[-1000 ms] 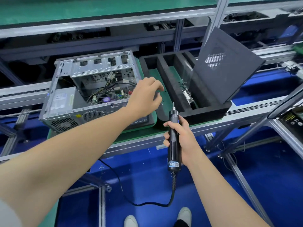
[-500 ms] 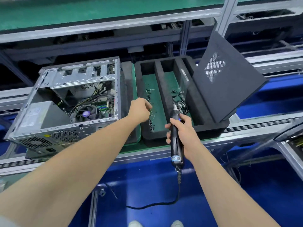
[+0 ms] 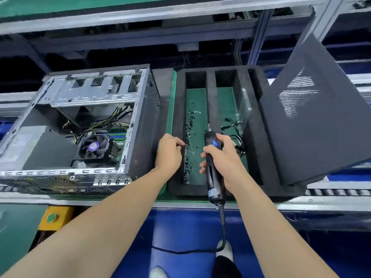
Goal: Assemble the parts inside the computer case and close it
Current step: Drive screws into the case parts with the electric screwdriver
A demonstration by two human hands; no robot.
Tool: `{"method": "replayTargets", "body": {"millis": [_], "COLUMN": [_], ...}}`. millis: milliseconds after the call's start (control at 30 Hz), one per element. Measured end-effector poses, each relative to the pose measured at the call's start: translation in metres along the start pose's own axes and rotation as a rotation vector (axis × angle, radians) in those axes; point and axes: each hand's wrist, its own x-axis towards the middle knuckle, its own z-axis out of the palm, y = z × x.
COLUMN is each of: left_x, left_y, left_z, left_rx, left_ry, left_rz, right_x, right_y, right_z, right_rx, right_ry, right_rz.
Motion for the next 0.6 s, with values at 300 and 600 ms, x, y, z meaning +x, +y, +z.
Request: {"method": "replayTargets", "body": {"millis": [300,600], "left_x": [0.025,0.019], "left_y": [0.021,0.017], "left_z": [0.032,0.067], "left_rx": [1.114,1.334], "left_ry": [-0.549,-0.581], "left_rz": [0.52,0.61], "right_x": [0.044,0.049], "right_y": [-0.011,-0.021], "right_z": [-0.017,-0.024], "right_rx": [-0.027,-0.048], "right_ry": [-0.092,-0.121], "right_rz": [0.094,0.088]}}
